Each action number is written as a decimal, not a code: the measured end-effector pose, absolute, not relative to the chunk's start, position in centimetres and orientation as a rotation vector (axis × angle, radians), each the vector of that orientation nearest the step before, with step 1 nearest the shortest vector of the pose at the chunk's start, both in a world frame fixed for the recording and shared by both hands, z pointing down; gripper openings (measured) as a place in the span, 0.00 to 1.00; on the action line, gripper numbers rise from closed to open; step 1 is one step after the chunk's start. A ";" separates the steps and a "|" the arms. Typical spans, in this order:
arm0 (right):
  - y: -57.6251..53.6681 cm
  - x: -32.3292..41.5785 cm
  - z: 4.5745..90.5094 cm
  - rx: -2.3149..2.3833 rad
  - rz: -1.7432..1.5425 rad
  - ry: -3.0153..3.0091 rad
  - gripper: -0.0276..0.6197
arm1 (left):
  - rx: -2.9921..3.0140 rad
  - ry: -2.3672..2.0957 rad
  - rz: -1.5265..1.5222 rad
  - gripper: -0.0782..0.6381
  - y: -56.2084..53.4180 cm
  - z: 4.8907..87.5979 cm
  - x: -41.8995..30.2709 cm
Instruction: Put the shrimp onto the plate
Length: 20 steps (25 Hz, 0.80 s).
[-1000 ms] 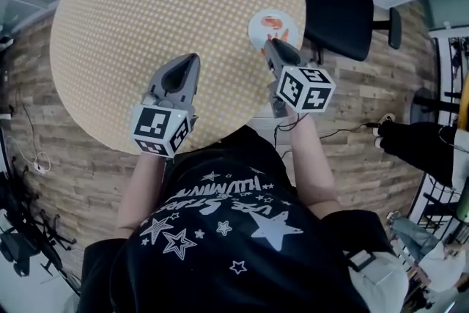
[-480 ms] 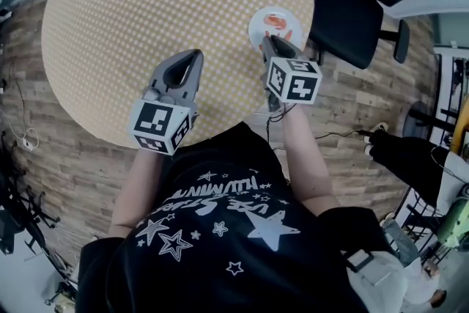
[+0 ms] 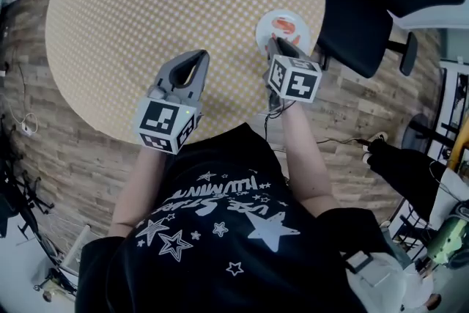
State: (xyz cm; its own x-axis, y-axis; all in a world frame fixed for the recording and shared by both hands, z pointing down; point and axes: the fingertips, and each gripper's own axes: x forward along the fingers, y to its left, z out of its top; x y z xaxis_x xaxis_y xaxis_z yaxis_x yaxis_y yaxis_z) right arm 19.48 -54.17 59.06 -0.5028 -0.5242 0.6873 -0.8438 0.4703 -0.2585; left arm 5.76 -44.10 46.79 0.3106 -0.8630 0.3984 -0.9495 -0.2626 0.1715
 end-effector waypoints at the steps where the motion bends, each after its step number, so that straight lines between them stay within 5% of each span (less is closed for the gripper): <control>1: -54.3 19.4 59.0 1.138 0.797 -2.193 0.15 | 2.206 -1.621 0.316 0.12 -44.1 46.8 5.7; 20: -54.5 19.3 57.8 1.235 0.795 -2.223 0.15 | 2.241 -1.611 0.321 0.12 -42.3 46.6 4.5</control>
State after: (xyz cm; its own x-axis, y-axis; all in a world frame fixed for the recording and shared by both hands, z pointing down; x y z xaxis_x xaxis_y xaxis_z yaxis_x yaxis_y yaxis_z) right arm 19.30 -54.53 57.82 -0.4825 -0.5936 0.6441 -0.8673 0.4262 -0.2570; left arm 4.50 -42.31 46.56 0.3237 -0.8637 0.3863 -0.9458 -0.2844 0.1567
